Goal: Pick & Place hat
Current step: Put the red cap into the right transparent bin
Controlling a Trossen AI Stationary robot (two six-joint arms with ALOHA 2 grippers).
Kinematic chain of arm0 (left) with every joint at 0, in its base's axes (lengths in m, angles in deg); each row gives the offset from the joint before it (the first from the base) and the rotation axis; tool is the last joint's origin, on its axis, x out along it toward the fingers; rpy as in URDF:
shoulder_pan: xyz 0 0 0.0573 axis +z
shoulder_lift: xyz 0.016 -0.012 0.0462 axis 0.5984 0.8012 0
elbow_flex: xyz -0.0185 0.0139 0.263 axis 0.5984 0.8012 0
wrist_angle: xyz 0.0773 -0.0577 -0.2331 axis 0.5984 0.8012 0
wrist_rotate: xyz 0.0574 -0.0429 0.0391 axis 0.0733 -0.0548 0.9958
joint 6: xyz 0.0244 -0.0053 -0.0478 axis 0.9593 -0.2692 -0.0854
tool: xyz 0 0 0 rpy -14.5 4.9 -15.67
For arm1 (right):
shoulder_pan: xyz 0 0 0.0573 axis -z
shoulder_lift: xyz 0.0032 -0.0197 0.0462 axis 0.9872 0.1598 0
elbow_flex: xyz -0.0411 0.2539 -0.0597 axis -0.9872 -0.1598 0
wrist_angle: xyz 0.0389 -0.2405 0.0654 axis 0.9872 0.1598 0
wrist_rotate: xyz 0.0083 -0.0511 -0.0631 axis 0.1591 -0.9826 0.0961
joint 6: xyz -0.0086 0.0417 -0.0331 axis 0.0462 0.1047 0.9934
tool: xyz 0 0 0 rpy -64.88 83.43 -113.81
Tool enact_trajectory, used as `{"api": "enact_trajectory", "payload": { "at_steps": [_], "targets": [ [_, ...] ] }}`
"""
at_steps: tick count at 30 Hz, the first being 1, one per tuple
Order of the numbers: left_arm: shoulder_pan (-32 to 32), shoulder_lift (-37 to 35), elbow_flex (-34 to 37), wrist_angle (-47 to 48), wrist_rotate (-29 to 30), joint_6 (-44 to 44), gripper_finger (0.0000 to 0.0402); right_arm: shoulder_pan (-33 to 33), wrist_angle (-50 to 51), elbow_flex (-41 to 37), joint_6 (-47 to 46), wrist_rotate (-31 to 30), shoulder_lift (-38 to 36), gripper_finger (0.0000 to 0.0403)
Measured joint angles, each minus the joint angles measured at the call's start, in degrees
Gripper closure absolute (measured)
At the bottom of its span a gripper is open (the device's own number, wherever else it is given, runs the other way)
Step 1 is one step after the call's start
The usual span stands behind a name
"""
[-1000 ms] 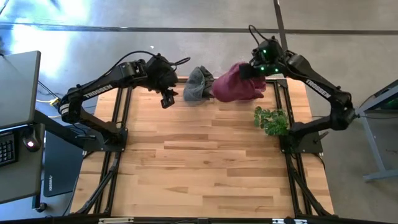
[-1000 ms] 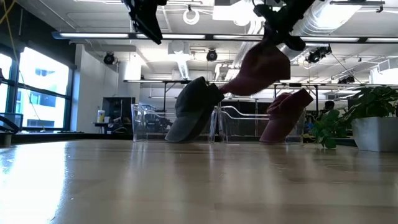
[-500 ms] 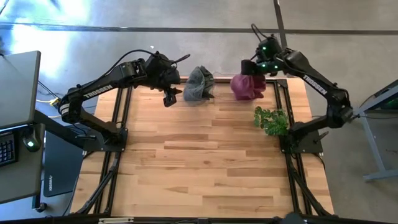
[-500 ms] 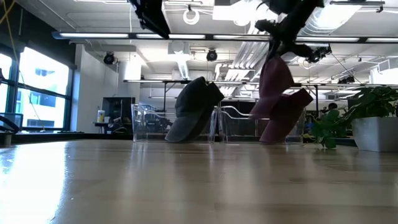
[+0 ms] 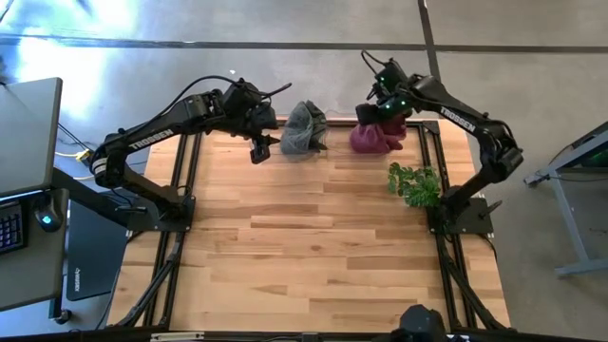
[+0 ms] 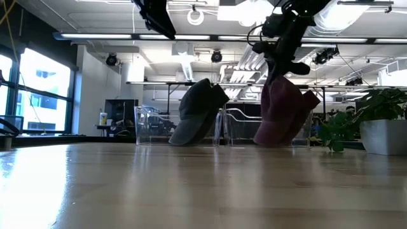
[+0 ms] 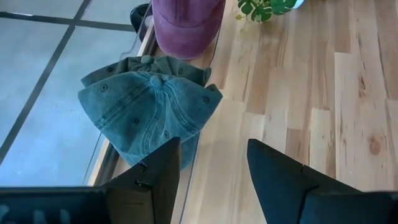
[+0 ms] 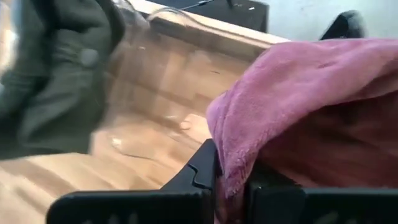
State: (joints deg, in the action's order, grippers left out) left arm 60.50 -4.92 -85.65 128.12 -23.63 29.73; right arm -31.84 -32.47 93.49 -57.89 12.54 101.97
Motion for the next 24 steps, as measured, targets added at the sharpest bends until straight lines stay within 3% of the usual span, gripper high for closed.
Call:
{"api": "enact_trajectory", "payload": {
  "at_steps": [5, 12, 16, 24],
  "targets": [
    [0.0, -0.02, 0.0, 0.02, 0.0, -0.04, 0.0223, 0.2, 0.86, 0.0, 3.15, -5.18, 0.59, 0.0377],
    [-0.02, -0.02, 0.0, 0.02, 0.0, -0.06, 0.0223, 0.68, 2.36, 0.0, 4.4, -8.62, 3.03, 0.0268],
    [-0.02, -0.02, 0.0, 0.53, 0.0, -0.1, 0.0223, 3.36, 5.8, 0.82, 4.75, -7.31, 1.9, 0.022],
    [-0.02, -0.02, 0.0, 0.79, 0.0, -0.56, 0.0223, 7.08, 13.4, 12.83, 3.35, -8.98, -1.18, 0.0205]
  ]
}}
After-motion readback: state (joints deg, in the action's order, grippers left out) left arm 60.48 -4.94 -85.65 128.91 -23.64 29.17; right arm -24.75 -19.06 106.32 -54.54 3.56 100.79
